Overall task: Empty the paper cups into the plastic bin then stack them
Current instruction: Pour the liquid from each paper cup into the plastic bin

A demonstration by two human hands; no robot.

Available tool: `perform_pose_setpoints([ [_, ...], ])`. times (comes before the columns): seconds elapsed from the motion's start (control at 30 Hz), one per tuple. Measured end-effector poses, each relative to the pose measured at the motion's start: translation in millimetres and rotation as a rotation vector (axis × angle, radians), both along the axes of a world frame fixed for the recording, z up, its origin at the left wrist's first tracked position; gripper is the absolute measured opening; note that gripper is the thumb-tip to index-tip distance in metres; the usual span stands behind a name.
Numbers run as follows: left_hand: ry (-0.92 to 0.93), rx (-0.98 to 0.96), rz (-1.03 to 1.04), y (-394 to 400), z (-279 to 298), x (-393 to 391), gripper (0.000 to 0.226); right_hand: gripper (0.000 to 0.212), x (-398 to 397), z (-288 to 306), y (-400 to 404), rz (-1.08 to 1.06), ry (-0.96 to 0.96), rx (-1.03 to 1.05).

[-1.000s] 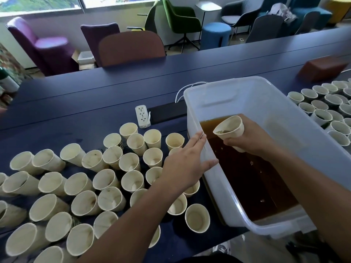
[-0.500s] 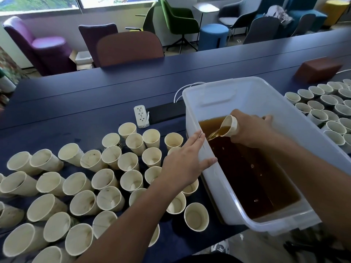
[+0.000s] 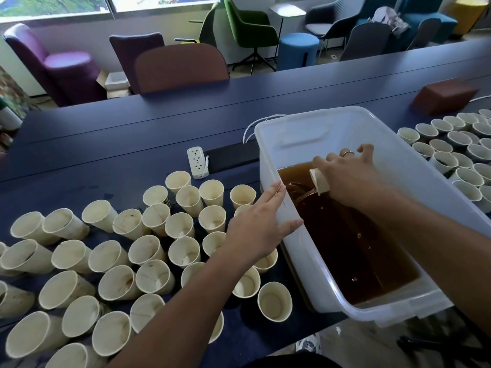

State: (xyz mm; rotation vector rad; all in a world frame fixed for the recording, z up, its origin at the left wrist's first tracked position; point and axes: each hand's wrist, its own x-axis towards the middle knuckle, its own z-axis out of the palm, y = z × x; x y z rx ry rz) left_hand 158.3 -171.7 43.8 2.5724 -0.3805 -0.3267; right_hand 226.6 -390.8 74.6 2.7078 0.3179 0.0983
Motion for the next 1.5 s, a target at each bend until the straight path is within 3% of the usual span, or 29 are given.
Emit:
perform_pose_setpoints([
  [0.2, -0.005, -0.009, -0.002, 0.7, -0.8, 0.4, 0.08, 0.041, 4.7, -4.2, -3.4, -0.026, -0.156, 0.089],
  [0.33, -0.004, -0.031, 0.0, 1.1, 1.0, -0.3, 0.08, 0.041, 0.2, -13.6, -1.8, -0.12, 0.006, 0.098],
  [0.5, -0.016, -0.046, -0.009, 1.2, 3.0, -2.0, 0.079, 0.04, -7.3, -17.8, 0.9, -0.181, -0.119, 0.245],
  [0.6, -0.012, -0.046, -0.003, 1.0, 2.8, -1.8, 0.079, 0.04, -14.2, -25.8, 5.7, -0.231, 0.049, 0.219],
  [0.77, -0.026, -0.091, -0.005, 1.6, -1.8, -0.2, 0.078, 0.052, -21.6, -15.3, 21.0, -0.292, 0.002, 0.636],
  [0.93, 0.005, -0.338, 0.086, 10.7, -4.7, 2.1, 0.074, 0.061, -37.7, 10.4, 61.5, -0.23, -0.09, 0.976],
  [1.1, -0.133, -0.509, 0.296, 37.4, 2.7, -6.3, 0.064, 0.074, -45.3, 28.0, 109.2, -0.061, 0.127, 1.333],
  [1.3, -0.2, -0.628, 0.541, 92.2, 16.1, -31.9, 0.065, 0.069, -45.4, 27.3, 171.4, 0.122, 0.367, 1.479],
  [1.4, -0.249, -0.59, 0.658, 125.6, 15.2, -50.5, 0.066, 0.078, -50.4, 25.7, 205.9, 0.194, 0.486, 1.449],
  [1.5, -0.293, -0.504, 0.768, 159.9, 9.0, -70.7, 0.063, 0.067, -64.0, 28.0, 241.1, 0.237, 0.573, 1.442],
])
